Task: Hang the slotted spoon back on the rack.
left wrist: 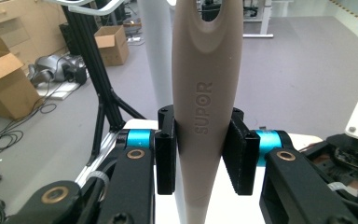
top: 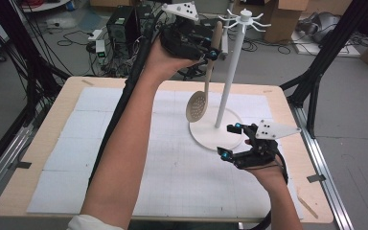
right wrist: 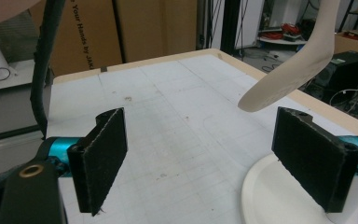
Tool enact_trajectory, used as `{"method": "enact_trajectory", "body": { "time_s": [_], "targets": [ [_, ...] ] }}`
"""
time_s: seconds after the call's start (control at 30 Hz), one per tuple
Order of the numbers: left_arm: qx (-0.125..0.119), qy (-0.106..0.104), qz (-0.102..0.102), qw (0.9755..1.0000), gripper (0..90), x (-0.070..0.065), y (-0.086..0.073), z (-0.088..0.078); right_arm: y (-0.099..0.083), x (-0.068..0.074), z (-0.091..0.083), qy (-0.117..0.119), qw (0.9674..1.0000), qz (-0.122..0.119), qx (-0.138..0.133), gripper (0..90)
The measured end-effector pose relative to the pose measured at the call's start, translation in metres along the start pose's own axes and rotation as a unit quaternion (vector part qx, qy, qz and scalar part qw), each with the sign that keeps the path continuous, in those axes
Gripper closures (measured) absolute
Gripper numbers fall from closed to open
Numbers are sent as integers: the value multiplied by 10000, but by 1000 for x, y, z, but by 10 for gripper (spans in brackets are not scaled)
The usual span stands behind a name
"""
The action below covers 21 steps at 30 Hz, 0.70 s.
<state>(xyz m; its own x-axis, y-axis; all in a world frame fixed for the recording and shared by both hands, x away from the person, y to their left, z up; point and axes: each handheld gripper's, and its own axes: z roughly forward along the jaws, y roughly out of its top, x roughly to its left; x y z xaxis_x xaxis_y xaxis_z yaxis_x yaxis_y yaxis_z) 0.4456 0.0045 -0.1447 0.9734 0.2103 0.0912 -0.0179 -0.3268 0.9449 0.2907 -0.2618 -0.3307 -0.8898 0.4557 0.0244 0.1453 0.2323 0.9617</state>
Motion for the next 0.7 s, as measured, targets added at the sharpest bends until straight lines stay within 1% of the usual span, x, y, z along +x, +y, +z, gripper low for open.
{"method": "enact_trajectory", "body": {
  "time_s": [0.07,0.17,0.27,0.33,0.47,0.57,0.7],
  "targets": [
    [-7,-16,34,10000,685,-1,2,3,0,0,0,-14,10000,-10,-17,175],
    [111,-12,41,9999,684,-2,6,7,0,-1,-1,-11,10000,-13,-41,176],
    [137,28,88,9999,685,-3,8,9,1,0,-2,10,10000,-20,-58,176],
    [156,35,76,9998,685,-3,7,11,1,0,-2,3,10000,-16,-58,176],
    [287,73,43,9996,685,-2,5,14,1,0,-3,12,10000,-30,-77,176],
    [348,131,64,9993,685,-2,5,16,2,0,-3,4,10000,-17,-85,176],
    [345,131,59,9993,684,-2,5,13,2,0,-3,21,10000,-25,-91,176]
  ]
}}
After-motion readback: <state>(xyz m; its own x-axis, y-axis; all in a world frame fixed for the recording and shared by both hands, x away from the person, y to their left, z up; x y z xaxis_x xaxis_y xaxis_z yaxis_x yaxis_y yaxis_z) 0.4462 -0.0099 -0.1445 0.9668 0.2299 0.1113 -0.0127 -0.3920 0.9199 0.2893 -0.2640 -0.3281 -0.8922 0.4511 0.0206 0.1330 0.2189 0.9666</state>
